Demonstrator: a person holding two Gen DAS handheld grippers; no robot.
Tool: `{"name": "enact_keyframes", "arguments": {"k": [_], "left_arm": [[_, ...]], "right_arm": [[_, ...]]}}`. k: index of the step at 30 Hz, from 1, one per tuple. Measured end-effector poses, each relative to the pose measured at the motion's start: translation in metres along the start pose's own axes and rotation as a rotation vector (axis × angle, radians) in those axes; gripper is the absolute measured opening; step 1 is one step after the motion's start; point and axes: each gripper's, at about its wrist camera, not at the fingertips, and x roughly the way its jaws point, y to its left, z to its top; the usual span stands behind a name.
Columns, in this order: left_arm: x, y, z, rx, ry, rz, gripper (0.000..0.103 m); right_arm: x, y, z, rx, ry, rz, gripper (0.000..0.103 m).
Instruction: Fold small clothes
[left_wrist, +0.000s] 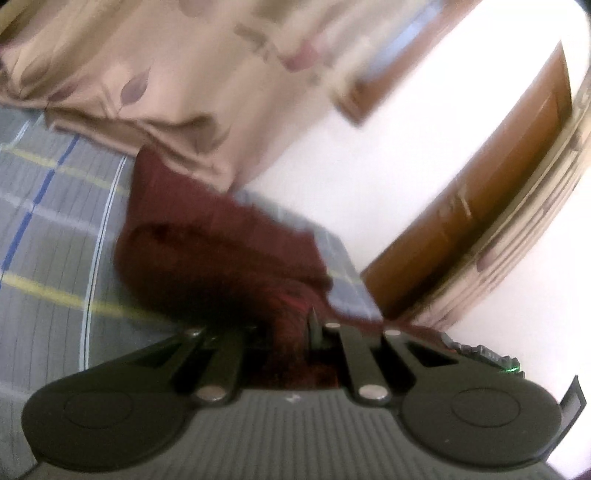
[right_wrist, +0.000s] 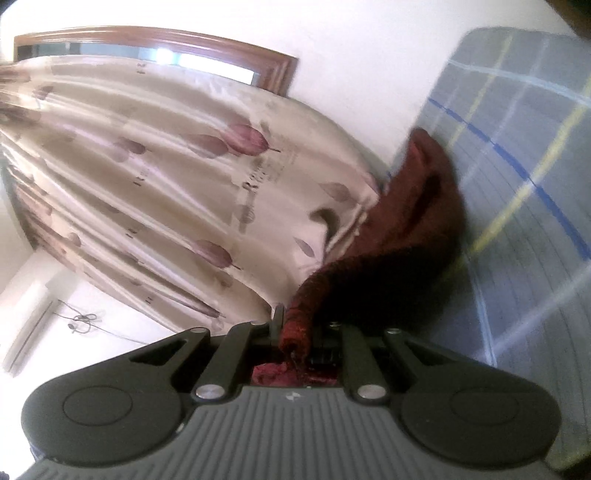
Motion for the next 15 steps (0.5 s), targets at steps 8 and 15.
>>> {"name": "enact_keyframes", "arguments": {"k": [8,15], "left_arm": [[0.044,0.001,0.065,0.041,-0.064,0.060,0.010],[0.098,0.026,0.110,0.016,-0.074,0.111,0.010]], "right_arm": [[0.048,0.006,0.070,-0.042,-0.021,-0.003,0.015],[0.108,-0.004,0.122,-0.055,-0.002,-0.032,0.015]]}}
